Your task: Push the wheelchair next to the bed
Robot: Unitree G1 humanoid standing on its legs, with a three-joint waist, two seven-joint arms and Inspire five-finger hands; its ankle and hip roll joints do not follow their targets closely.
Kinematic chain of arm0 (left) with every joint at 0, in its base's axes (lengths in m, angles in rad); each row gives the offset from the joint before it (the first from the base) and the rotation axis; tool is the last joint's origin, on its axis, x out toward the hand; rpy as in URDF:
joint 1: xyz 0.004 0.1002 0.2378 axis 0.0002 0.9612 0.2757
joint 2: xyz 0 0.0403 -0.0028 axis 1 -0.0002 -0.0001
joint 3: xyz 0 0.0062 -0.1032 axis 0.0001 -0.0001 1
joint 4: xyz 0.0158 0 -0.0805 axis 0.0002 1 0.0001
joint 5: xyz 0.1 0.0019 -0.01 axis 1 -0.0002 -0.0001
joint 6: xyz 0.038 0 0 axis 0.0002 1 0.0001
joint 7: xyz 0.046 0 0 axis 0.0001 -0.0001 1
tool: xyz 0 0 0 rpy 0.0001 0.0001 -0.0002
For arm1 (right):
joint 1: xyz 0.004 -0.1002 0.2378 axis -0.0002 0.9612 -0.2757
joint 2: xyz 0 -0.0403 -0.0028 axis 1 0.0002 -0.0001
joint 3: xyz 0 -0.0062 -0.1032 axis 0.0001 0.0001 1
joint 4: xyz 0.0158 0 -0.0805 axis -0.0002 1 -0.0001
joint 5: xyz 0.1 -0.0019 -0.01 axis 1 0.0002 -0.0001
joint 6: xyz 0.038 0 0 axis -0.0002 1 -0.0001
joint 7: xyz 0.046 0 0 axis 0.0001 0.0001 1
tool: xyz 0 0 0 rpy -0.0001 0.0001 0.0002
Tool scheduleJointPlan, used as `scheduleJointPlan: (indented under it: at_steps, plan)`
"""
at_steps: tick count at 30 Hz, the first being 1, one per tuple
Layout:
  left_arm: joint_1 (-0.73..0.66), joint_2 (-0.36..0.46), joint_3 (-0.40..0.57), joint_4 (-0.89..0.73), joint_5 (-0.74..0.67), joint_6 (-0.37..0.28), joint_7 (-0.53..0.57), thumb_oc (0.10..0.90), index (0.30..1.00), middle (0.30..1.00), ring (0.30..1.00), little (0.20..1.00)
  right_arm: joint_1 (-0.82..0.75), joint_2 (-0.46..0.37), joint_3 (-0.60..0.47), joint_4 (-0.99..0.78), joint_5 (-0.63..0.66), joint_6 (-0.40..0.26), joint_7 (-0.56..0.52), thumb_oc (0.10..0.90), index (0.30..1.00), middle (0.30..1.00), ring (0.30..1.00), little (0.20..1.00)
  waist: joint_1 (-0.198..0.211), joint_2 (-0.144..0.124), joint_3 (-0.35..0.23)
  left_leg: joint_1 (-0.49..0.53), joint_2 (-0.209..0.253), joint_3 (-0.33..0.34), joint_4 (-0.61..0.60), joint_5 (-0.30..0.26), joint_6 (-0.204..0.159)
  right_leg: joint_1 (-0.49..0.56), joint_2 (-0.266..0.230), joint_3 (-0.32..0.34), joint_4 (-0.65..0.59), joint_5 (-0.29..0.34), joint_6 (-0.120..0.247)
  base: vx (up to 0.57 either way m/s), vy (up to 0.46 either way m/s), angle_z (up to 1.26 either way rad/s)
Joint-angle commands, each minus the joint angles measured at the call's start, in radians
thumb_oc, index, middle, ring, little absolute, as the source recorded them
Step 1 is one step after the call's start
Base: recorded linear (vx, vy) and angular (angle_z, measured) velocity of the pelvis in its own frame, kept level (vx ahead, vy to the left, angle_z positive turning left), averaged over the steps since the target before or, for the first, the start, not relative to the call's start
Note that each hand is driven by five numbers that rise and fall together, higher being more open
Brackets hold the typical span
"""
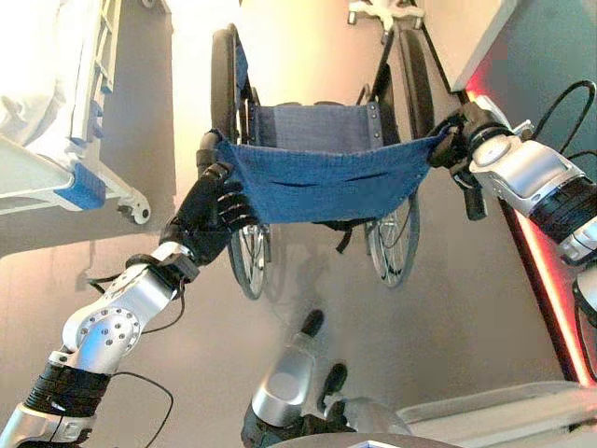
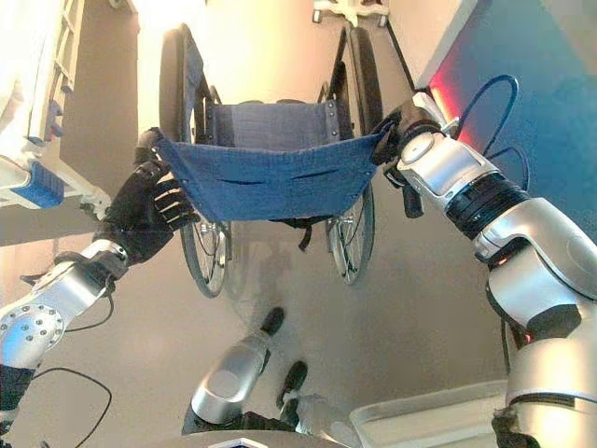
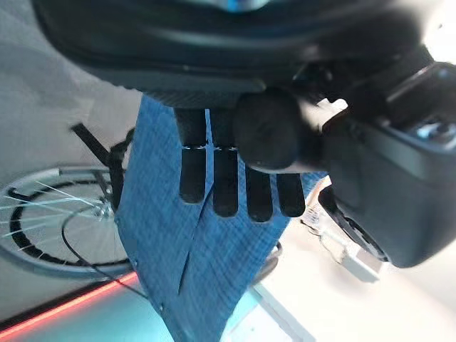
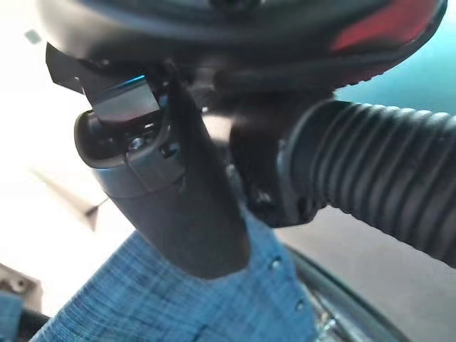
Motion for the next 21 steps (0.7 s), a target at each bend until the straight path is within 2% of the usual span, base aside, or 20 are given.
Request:
scheduleJointPlan:
  at_steps: [1,3,5,8,9,10,11,12,13,14,15,16,17,20,21]
  plan:
    - [-0.052,-0.067,-0.106,-0.112,0.013,-0.015,-0.057,0.4,0.3,0.3,0.3,0.3,-0.182,0.22,-0.077,-0.197,-0.018,-0.196,0.042,0.4,0.3,0.3,0.3,0.3,-0.017,-0.029,-0.184,-0.111,-0.086,0.149,-0.007,0.261,0.113,0.033,0.106,-0.144,-0.01,0.077,0.072,0.51,-0.145,-0.18]
    - [-0.04,-0.067,-0.091,-0.115,0.03,-0.011,-0.059,0.4,0.3,0.3,0.3,0.3,-0.174,0.218,-0.085,-0.192,-0.015,-0.197,0.046,0.4,0.3,0.3,0.3,0.3,-0.001,-0.028,-0.191,-0.117,-0.098,0.145,-0.043,0.269,0.116,0.052,0.13,-0.13,0.001,0.057,0.065,0.58,-0.139,-0.34]
    - [-0.038,-0.053,-0.07,-0.113,0.05,-0.002,-0.057,0.4,0.3,0.3,0.3,0.3,-0.166,0.225,-0.096,-0.168,-0.021,-0.199,0.057,0.4,0.3,0.3,0.3,0.3,0.014,-0.03,-0.201,-0.109,-0.108,0.158,-0.051,0.259,0.126,0.072,0.157,-0.119,0.041,0.008,0.053,0.61,-0.115,-0.45]
    - [-0.059,-0.026,-0.044,-0.099,0.048,0.013,-0.044,0.4,0.3,0.3,0.3,0.3,-0.156,0.23,-0.112,-0.139,-0.015,-0.207,0.049,0.4,0.3,0.3,0.3,0.3,0.023,-0.046,-0.225,-0.074,-0.117,0.175,-0.031,0.159,0.171,0.075,0.158,-0.137,0.121,-0.036,0.062,0.49,-0.05,-0.19]
    - [-0.078,-0.01,-0.039,-0.087,0.03,0.025,-0.041,0.4,0.3,0.3,0.3,0.3,-0.151,0.231,-0.124,-0.122,-0.015,-0.206,0.049,0.4,0.3,0.3,0.3,0.3,0.029,-0.071,-0.231,-0.068,-0.137,0.188,0.003,0.101,0.208,0.084,0.133,-0.163,0.185,-0.007,0.095,0.53,-0.014,-0.2]
    - [-0.082,-0.004,-0.034,-0.082,0.021,0.03,-0.044,0.4,0.3,0.3,0.3,0.3,-0.151,0.226,-0.127,-0.12,-0.017,-0.201,0.046,0.4,0.3,0.3,0.3,0.3,0.038,-0.085,-0.236,-0.074,-0.148,0.194,0.019,0.076,0.233,0.087,0.122,-0.166,0.228,0.045,0.127,0.42,0.029,0.03]
    - [-0.082,0.003,-0.024,-0.076,0.02,0.037,-0.061,0.4,0.3,0.3,0.3,0.3,-0.152,0.216,-0.127,-0.12,-0.015,-0.199,0.04,0.4,0.3,0.3,0.3,0.3,0.048,-0.102,-0.247,-0.074,-0.154,0.204,0.025,0.054,0.264,0.079,0.118,-0.159,0.304,0.15,0.181,0.24,0.042,0.16]
    - [-0.082,0.006,-0.021,-0.074,0.021,0.039,-0.068,0.4,0.3,0.3,0.3,0.3,-0.153,0.212,-0.127,-0.118,-0.013,-0.201,0.041,0.4,0.3,0.3,0.3,0.3,0.05,-0.106,-0.25,-0.07,-0.155,0.205,0.024,0.051,0.27,0.073,0.118,-0.156,0.326,0.179,0.195,0.38,0.034,0.19]
    - [-0.083,0.018,-0.014,-0.073,0.03,0.044,-0.092,0.4,0.3,0.3,0.3,0.3,-0.155,0.197,-0.13,-0.11,0.002,-0.221,0.04,0.4,0.3,0.3,0.3,0.3,0.049,-0.116,-0.259,-0.044,-0.153,0.198,0.006,0.046,0.28,0.047,0.127,-0.136,0.406,0.27,0.248,0.33,-0.007,0.13]
    - [-0.083,0.028,-0.013,-0.078,0.026,0.043,-0.093,0.4,0.3,0.3,0.3,0.3,-0.161,0.185,-0.129,-0.112,0.017,-0.229,0.04,0.4,0.3,0.3,0.3,0.3,0.046,-0.121,-0.262,-0.039,-0.151,0.188,0.014,0.042,0.281,0.039,0.147,-0.098,0.466,0.333,0.279,0.39,-0.027,0.15]
    - [-0.087,0.039,-0.013,-0.079,0.017,0.043,-0.093,0.4,0.3,0.3,0.3,0.3,-0.17,0.169,-0.123,-0.114,0.044,-0.237,0.037,0.4,0.3,0.3,0.3,0.3,0.042,-0.128,-0.264,-0.036,-0.151,0.183,0.02,0.039,0.278,0.027,0.15,-0.079,0.486,0.373,0.301,0.3,-0.052,0.32]
    - [-0.092,0.048,-0.012,-0.078,-0.002,0.046,-0.091,0.4,0.3,0.3,0.3,0.3,-0.183,0.15,-0.118,-0.12,0.074,-0.239,0.043,0.4,0.3,0.3,0.3,0.3,0.029,-0.131,-0.269,-0.036,-0.148,0.176,0.037,0.03,0.274,-0.003,0.16,-0.04,0.518,0.403,0.303,0.34,-0.051,0.42]
    - [-0.095,0.052,-0.013,-0.076,-0.015,0.05,-0.092,0.4,0.3,0.3,0.3,0.3,-0.187,0.142,-0.117,-0.121,0.08,-0.24,0.052,0.4,0.3,0.3,0.3,0.3,0.016,-0.137,-0.266,-0.031,-0.158,0.162,0.048,0.025,0.271,-0.018,0.141,-0.033,0.511,0.379,0.295,0.4,-0.059,0.55]
    - [-0.079,0.075,-0.006,-0.089,-0.055,0.049,-0.099,0.4,0.3,0.3,0.3,0.3,-0.199,0.117,-0.103,-0.133,0.093,-0.255,0.075,0.4,0.3,0.3,0.3,0.3,-0.003,-0.138,-0.275,-0.046,-0.17,0.113,0.091,0.025,0.242,-0.018,0.044,-0.051,0.334,0.231,0.233,0.31,-0.091,0.23]
    - [-0.071,0.084,-0.001,-0.099,-0.07,0.038,-0.095,0.4,0.3,0.3,0.3,0.3,-0.21,0.11,-0.097,-0.138,0.105,-0.266,0.072,0.4,0.3,0.3,0.3,0.3,-0.004,-0.124,-0.281,-0.064,-0.158,0.094,0.125,0.033,0.222,-0.02,0.012,-0.073,0.217,0.138,0.185,0.18,-0.159,0.01]
